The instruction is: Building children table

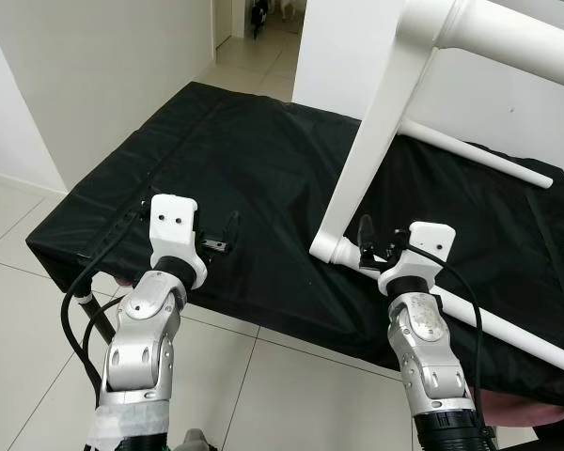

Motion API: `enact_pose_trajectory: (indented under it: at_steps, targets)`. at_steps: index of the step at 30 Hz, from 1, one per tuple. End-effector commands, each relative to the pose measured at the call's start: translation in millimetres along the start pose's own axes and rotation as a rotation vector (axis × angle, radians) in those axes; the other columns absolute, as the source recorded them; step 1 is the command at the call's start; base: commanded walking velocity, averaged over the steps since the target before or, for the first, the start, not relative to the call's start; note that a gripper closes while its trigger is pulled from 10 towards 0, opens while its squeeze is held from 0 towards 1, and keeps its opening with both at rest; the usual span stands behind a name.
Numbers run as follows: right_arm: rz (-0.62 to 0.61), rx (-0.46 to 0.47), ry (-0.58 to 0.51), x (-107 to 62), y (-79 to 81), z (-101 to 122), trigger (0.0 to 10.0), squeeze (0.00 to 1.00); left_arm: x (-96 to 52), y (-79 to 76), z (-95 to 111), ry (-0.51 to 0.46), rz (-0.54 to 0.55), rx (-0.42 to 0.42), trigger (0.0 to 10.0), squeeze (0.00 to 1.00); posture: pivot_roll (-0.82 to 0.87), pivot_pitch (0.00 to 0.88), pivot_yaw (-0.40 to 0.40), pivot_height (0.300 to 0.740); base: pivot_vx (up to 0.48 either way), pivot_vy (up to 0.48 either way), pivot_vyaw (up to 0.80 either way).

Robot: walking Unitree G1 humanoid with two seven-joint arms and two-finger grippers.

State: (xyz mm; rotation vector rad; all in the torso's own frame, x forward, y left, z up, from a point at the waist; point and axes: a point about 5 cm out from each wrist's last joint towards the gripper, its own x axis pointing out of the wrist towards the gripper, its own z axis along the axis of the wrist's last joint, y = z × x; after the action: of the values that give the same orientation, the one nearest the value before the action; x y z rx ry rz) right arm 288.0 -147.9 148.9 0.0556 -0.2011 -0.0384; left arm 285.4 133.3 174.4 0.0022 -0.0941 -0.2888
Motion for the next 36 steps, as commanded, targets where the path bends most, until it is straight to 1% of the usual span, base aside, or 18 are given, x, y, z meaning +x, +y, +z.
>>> enact_pose_trajectory:
  at_steps: [1, 3, 5, 6, 8, 9, 10, 18, 19, 20, 21, 23, 26, 29, 30, 32, 33, 36]
  targets:
    - [0.009, -0.008, 0.02, -1.3, -0.8, -5.1, 10.0, 1.0, -1.3, -6.1, 0.7, -0.012, -0.039, 0.01, 10.0, 0.0, 0.05, 0.0, -0.105, 0.74, 0.0, 0.0, 0.0]
    - [0.058, -0.017, 0.032, -1.5, 3.7, -8.2, 10.0, 1.0, -3.4, -8.7, -1.8, -0.008, -0.035, 0.029, 10.0, 0.0, 0.05, 0.0, -0.11, 0.74, 0.0, 0.0, 0.0]
    - [0.068, -0.019, 0.034, -1.6, 4.4, -8.9, 10.0, 1.0, -3.9, -9.4, -2.3, -0.008, -0.034, 0.033, 10.0, 0.0, 0.05, 0.0, -0.11, 0.74, 0.0, 0.0, 0.0]
    - [0.111, -0.032, 0.042, -2.6, 3.4, -10.0, 10.0, 0.36, -5.3, -12.4, -1.6, -0.013, -0.051, 0.038, 10.0, 0.0, 0.06, 0.0, -0.113, 0.74, 0.0, 0.0, 0.0]
    - [0.111, -0.032, 0.042, -2.6, 3.4, -10.0, 10.0, 0.36, -5.3, -12.4, -1.6, -0.013, -0.051, 0.038, 10.0, 0.0, 0.06, 0.0, -0.113, 0.74, 0.0, 0.0, 0.0]
    - [0.134, -0.028, 0.046, -3.6, 1.9, -10.3, 10.0, 0.02, -6.1, -13.8, -1.3, -0.015, -0.06, 0.04, 10.0, 0.0, 0.06, 0.0, -0.113, 0.74, 0.0, 0.0, 0.0]
    - [0.152, -0.021, 0.049, -4.4, 1.0, -10.2, 10.0, 0.0, -6.8, -14.6, -1.1, -0.016, -0.067, 0.039, 10.0, 0.0, 0.06, 0.0, -0.114, 0.74, 0.0, 0.0, 0.0]
    - [0.18, -0.018, 0.045, -6.8, -3.5, -8.9, 10.0, 0.0, -8.6, -16.6, -1.7, -0.015, -0.087, 0.04, 10.0, 0.0, 0.06, 0.0, -0.11, 0.74, 0.0, 0.0, 0.0]
    - [0.204, -0.015, 0.047, -7.8, -2.8, -9.7, 10.0, 0.0, -9.3, -17.6, -2.9, -0.012, -0.094, 0.049, 10.0, 0.0, 0.06, 0.0, -0.11, 0.74, 0.0, 0.0, 0.0]
    - [0.229, -0.004, 0.053, -7.2, 1.2, -11.6, 10.0, 0.0, -9.3, -18.3, -3.5, -0.01, -0.101, 0.059, 10.0, 0.0, 0.05, 0.0, -0.108, 0.74, 0.0, 0.0, 0.0]
    - [0.229, -0.004, 0.053, -7.2, 1.2, -11.6, 10.0, 0.0, -9.3, -18.3, -3.5, -0.01, -0.101, 0.059, 10.0, 0.0, 0.05, 0.0, -0.108, 0.74, 0.0, 0.0, 0.0]
    - [0.269, 0.006, 0.064, -5.0, 9.6, -15.3, 10.0, 0.0, -8.7, -19.0, -3.9, -0.009, -0.107, 0.07, 10.0, 0.0, 0.06, 0.0, -0.11, 0.74, 0.0, 0.0, 0.0]
    - [0.264, 0.015, 0.07, -1.8, 12.9, -17.6, 10.0, 0.0, -8.0, -19.7, -3.4, -0.01, -0.114, 0.08, 10.0, 0.0, 0.06, 0.0, -0.115, 0.74, 0.0, 0.0, 0.0]
    - [0.251, 0.037, 0.08, 7.8, 25.4, -23.8, 10.0, 0.0, -8.2, -22.3, -2.1, -0.016, -0.128, 0.099, 10.0, 0.0, 0.07, 0.0, -0.118, 0.74, 0.0, 0.0, 0.0]
    - [0.251, 0.037, 0.08, 7.8, 25.4, -23.8, 10.0, 0.0, -8.2, -22.3, -2.1, -0.016, -0.128, 0.099, 10.0, 0.0, 0.07, 0.0, -0.118, 0.74, 0.0, 0.0, 0.0]
    - [0.243, 0.047, 0.081, 13.6, 33.1, -25.8, 10.0, 0.0, -8.8, -23.9, -1.2, -0.019, -0.131, 0.107, 10.0, 0.0, 0.09, 0.0, -0.124, 0.74, 0.0, 0.0, 0.0]
    - [0.243, 0.047, 0.081, 13.6, 33.1, -25.8, 10.0, 0.0, -8.8, -23.9, -1.2, -0.019, -0.131, 0.107, 10.0, 0.0, 0.09, 0.0, -0.124, 0.74, 0.0, 0.0, 0.0]
    - [0.217, 0.059, 0.083, 21.0, 42.6, -28.3, 10.0, 0.0, -9.8, -24.5, -0.1, -0.022, -0.132, 0.112, 10.0, 0.0, 0.1, 0.0, -0.127, 0.74, 0.0, 0.0, 0.0]
